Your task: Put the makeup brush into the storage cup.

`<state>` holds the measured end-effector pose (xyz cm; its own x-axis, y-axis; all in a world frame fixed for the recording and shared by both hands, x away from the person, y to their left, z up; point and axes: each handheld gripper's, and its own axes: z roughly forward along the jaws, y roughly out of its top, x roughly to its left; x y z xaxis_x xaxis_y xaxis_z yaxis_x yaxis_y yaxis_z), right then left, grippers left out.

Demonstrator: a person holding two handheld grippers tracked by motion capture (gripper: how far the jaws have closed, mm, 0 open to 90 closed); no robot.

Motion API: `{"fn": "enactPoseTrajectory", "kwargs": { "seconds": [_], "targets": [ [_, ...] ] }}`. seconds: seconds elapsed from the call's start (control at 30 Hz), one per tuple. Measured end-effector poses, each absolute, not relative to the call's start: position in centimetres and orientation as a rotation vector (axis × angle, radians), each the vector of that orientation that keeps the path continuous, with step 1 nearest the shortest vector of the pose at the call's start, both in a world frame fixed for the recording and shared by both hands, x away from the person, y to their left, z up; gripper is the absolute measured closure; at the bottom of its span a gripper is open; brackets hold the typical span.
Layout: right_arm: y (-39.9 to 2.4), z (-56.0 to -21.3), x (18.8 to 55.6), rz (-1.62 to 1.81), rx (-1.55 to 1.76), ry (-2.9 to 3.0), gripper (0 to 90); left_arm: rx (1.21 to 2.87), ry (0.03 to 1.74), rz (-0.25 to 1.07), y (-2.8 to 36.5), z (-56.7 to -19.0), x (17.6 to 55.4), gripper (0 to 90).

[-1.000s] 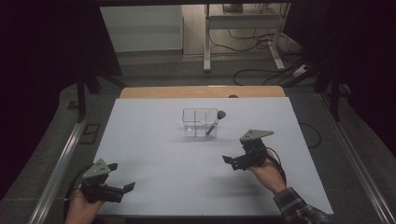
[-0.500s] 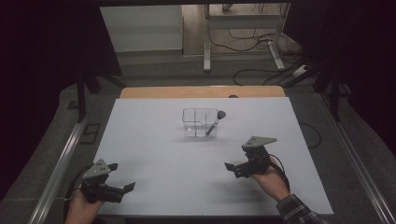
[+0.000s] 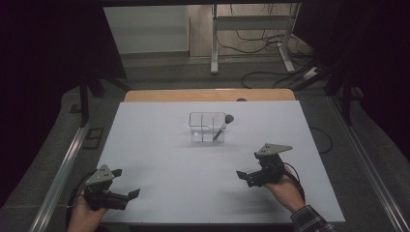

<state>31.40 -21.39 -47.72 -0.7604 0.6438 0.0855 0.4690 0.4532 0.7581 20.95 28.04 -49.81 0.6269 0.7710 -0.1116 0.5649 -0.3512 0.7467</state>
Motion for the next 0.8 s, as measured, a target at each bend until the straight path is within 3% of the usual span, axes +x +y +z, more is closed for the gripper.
{"fn": "enactPoseTrajectory", "kwargs": {
  "seconds": [0.8],
  "targets": [
    [-23.5,-47.1,29.5,1.138,0.97,2.446,0.0,2.061,1.047,0.335,28.0,-49.8,21.0,0.0]
  ]
}}
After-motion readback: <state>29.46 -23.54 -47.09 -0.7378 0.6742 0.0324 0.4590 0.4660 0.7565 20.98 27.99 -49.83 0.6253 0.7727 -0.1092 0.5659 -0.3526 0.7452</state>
